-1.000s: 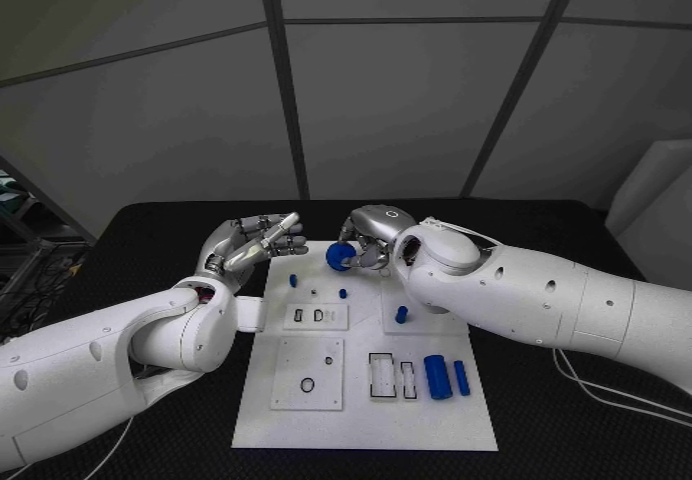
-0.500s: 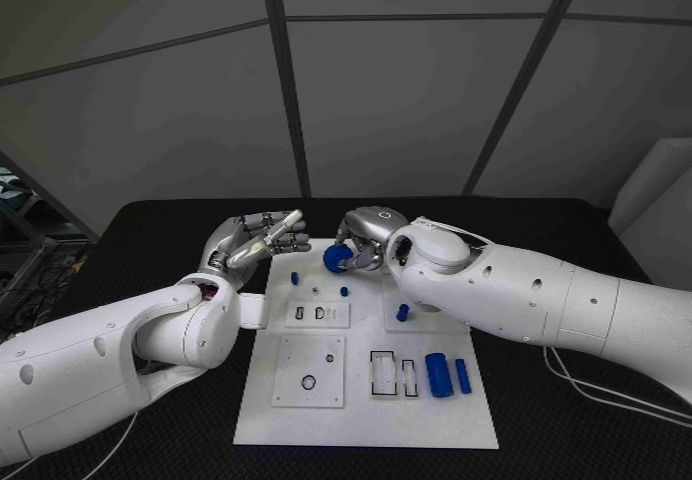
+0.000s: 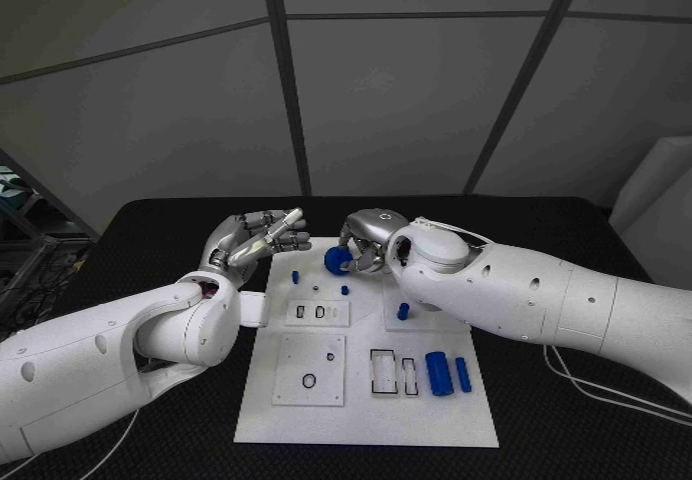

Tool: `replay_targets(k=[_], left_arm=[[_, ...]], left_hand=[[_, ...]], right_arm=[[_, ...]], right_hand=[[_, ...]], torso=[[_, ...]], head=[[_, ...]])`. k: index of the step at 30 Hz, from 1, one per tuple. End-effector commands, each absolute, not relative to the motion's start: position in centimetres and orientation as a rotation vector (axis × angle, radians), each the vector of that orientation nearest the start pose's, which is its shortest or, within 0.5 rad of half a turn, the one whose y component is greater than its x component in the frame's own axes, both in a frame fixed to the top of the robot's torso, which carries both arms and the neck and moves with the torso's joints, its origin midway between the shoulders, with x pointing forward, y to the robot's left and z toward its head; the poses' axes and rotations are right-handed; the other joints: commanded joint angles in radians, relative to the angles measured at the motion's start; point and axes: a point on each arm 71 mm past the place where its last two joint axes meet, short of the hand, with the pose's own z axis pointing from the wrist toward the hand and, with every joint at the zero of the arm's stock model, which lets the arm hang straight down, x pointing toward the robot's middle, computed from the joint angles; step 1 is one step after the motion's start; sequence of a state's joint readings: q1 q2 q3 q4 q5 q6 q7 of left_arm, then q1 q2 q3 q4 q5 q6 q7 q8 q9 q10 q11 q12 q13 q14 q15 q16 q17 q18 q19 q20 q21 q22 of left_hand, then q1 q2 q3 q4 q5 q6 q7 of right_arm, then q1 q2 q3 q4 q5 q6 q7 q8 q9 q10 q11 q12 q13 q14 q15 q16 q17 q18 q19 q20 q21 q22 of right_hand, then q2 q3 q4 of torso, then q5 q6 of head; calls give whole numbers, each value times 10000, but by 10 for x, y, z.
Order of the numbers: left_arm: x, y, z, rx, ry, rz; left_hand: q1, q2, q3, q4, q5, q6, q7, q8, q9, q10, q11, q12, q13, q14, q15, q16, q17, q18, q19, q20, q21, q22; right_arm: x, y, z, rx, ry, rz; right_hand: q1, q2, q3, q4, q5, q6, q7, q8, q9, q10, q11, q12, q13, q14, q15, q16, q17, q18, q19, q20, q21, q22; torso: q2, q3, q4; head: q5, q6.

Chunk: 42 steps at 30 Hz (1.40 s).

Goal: Assemble the parts on the task board

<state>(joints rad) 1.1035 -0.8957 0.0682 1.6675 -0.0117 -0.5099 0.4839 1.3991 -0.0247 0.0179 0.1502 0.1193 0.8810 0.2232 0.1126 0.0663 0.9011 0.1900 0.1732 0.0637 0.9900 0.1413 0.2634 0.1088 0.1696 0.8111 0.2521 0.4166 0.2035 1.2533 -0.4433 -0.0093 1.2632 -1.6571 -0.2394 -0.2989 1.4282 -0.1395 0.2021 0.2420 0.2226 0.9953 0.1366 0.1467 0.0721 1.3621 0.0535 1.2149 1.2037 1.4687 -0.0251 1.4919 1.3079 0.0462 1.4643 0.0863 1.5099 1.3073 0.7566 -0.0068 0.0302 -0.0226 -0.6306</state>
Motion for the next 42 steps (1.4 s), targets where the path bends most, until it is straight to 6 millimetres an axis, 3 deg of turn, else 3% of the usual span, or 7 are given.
replay_targets(k=[1, 4, 8, 13, 22, 33, 42], left_arm=[[463, 206, -165, -11231, 12357, -15318], [463, 207, -165, -11234, 12355, -15303], [463, 207, -165, -11240, 12350, -15279], [464, 207, -165, -11250, 12361, -15267], [464, 208, -165, -11273, 12376, -15232], [465, 213, -166, -11298, 12334, -15106], [467, 213, -167, -11313, 12353, -15100]], left_hand=[[8, 90, -5, -65, -44, 5, 114, -70, -10, -56, 11, -46, -12, 3, 22, -44, 9, 112, 34, -15, 64, 12], [4, 94, -10, -79, -44, -1, 122, -85, -11, -72, 16, -62, -12, 1, 24, -48, 10, 111, 27, -14, 69, 14], [3, 94, -11, -82, -44, -2, 124, -88, -11, -75, 17, -65, -12, 1, 25, -49, 10, 111, 26, -14, 70, 14], [-1, 95, -15, -86, -44, -9, 130, -96, -12, -86, 21, -73, -13, -1, 27, -52, 10, 110, 22, -13, 72, 15], [-10, 101, -21, -96, -45, -27, 146, -116, -15, -113, 32, -94, -15, -9, 33, -59, 9, 109, 15, -11, 76, 16], [-10, 101, -21, -96, -45, -27, 146, -116, -15, -113, 32, -94, -15, -9, 33, -59, 9, 109, 15, -11, 76, 16], [-11, 108, -20, -102, -44, -31, 147, -124, -15, -121, 35, -102, -14, -12, 36, -62, 9, 108, 11, -10, 78, 17]], right_arm=[[530, -69, -161, -3058, 16078, 5001], [531, -69, -162, -2997, 16131, 5030], [531, -68, -163, -3033, 16314, 5093], [530, -67, -165, -3122, 16621, 5249], [528, -81, -156, -2453, 15568, 5951], [520, -159, -143, -425, 14432, 7549], [518, -238, -145, 475, 15052, 7334]], right_hand=[[-414, -172, -62, 287, -351, -1067, 183, -614, -107, -192, 124, -266, -245, 669, 174, -4, 913, -138, 11, 139, -9, 1258], [-1180, -355, -107, 525, -465, -1948, 267, -874, -106, -238, 209, -349, -326, 669, 263, 2, 922, -132, -4, 243, -18, 1246], [-1742, -309, -52, 529, -335, -1365, 287, -750, -18, -229, 233, -315, -291, 666, 295, 1, 917, -126, -17, 292, -25, 1235], [-2443, 58, 109, 515, 74, -899, 206, -588, 41, -134, 187, -119, -97, 673, 262, 22, 958, -127, -7, 287, -19, 1255], [-2538, 200, 290, 447, 436, -536, 132, -530, 41, 159, 112, 385, 407, 691, 194, 62, 1040, -144, 49, 219, 14, 1331], [-1435, -215, 296, -4, 580, -501, 138, -706, -16, 181, 112, 507, 559, 645, 189, -30, 871, -98, -105, 208, -84, 1146], [-590, -414, -12, -508, 559, -296, 67, -722, -17, 96, 41, 383, 477, 593, 130, -156, 656, -32, -325, 158, -234, 875]], torso=[[1, -1, 1], [-1, -2, 12], [0, -4, 8], [8, 0, -6], [-5, 21, -22], [-31, 36, -93], [-65, 80, -268]], head=[[0, 1], [-19, -2], [-15, -4], [11, -9], [-2, 19], [-161, 113], [-292, 184]])
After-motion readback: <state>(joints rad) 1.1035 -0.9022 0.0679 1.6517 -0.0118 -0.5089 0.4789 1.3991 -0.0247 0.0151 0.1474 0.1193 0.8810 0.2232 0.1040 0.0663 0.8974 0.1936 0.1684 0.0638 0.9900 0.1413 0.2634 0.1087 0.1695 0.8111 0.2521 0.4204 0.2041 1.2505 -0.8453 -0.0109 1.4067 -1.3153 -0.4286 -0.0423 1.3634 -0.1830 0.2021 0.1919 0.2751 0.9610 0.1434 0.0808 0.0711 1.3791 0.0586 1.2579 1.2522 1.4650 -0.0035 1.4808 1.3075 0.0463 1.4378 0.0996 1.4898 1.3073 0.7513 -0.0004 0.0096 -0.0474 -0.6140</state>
